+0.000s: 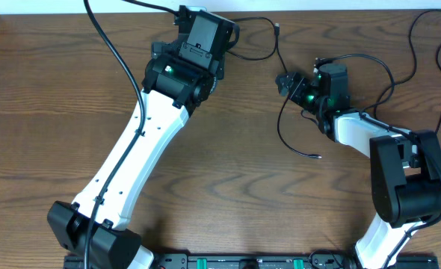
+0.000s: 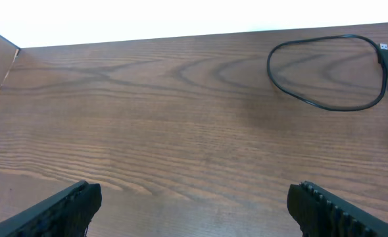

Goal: Untangle cables

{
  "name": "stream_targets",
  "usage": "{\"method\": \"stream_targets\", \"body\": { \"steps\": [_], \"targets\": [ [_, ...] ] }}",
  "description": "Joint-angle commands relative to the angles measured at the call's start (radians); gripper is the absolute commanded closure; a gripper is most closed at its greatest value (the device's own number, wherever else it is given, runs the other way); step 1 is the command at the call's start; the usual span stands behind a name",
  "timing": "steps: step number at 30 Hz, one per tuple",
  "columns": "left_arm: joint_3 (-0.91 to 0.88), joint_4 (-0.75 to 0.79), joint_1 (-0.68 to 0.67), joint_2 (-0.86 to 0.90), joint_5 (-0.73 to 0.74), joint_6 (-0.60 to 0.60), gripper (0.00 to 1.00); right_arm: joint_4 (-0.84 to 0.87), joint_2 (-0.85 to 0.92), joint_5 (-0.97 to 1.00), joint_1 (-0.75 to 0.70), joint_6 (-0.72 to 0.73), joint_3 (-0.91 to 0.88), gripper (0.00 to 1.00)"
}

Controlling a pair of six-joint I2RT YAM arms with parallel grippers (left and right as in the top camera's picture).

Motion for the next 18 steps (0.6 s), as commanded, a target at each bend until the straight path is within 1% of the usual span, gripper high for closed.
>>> {"method": "stream_targets", "body": {
  "steps": [1,4,9,12,13,15,16,18],
  "targets": [
    [0.002,-0.003,0.0,-0.012,-0.002,-0.013,0.04,-0.039,0.008,0.003,0.014,-0.119,-0.002,0.17],
    [0.001,-0.003,0.0,-0.012,-0.002,-0.013,0.05,-0.09,0.008,0.054,0.038,-0.167,-0.002,0.21],
    [0.002,-0.003,0.0,-0.012,-0.002,-0.013,0.05,-0.142,0.008,0.24,0.098,-0.228,-0.002,0.23],
    [0.001,-0.003,0.001,-0.012,-0.002,-0.013,0.05,-0.179,0.008,0.383,0.138,-0.245,-0.002,0.32],
    [0.001,-0.003,0.0,-0.012,-0.002,-0.013,0.05,-0.187,0.008,0.412,0.145,-0.245,-0.002,0.33],
    [0.002,-0.003,0.0,-0.012,-0.002,-0.013,0.05,-0.211,0.008,0.492,0.165,-0.246,-0.002,0.42],
    [0.001,-0.003,0.0,-0.012,-0.002,-0.013,0.05,-0.222,0.008,0.52,0.172,-0.246,-0.002,0.45],
    [0.001,-0.003,0.0,-0.012,-0.002,-0.013,0.04,-0.239,0.008,0.542,0.179,-0.254,-0.002,0.52]
  ]
}}
